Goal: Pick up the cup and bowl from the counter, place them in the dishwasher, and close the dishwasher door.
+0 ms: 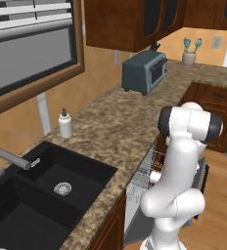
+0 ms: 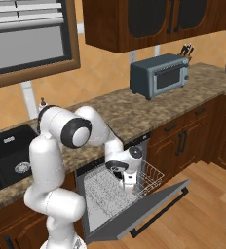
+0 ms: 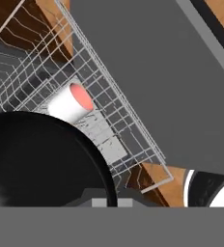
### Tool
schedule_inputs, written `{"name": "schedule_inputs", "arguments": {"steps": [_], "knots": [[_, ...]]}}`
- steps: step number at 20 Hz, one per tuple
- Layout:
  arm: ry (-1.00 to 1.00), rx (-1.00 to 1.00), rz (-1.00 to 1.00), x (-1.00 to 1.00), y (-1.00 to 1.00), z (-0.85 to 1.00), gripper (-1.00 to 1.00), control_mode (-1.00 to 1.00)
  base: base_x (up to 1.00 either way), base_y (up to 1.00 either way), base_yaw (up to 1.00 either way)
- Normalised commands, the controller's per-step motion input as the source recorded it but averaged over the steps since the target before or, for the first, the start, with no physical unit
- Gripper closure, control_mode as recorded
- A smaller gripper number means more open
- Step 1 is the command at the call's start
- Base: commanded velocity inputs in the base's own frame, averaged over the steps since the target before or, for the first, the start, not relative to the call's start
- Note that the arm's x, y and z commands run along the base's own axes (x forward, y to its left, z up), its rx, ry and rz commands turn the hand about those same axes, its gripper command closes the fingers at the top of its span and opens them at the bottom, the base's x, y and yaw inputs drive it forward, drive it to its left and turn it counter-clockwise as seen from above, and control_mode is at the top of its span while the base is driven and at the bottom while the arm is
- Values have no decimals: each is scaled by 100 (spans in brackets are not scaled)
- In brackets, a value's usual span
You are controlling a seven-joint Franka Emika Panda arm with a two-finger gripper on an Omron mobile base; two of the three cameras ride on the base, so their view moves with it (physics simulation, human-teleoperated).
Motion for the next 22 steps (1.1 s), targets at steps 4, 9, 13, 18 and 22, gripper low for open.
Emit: {"name": "schedule_inputs", "arguments": {"steps": [4, 9, 13, 18, 22], "knots": [[0, 3, -5, 11, 6, -97, 100, -100, 0, 0, 0], [1, 5, -1, 33, 24, -77, 100, -100, 0, 0, 0], [4, 5, 0, 47, 39, -66, 100, -100, 0, 0, 0], [7, 3, 0, 59, 31, -55, 100, -100, 0, 0, 0], [8, 1, 0, 63, 12, -54, 100, -100, 0, 0, 0]]}}
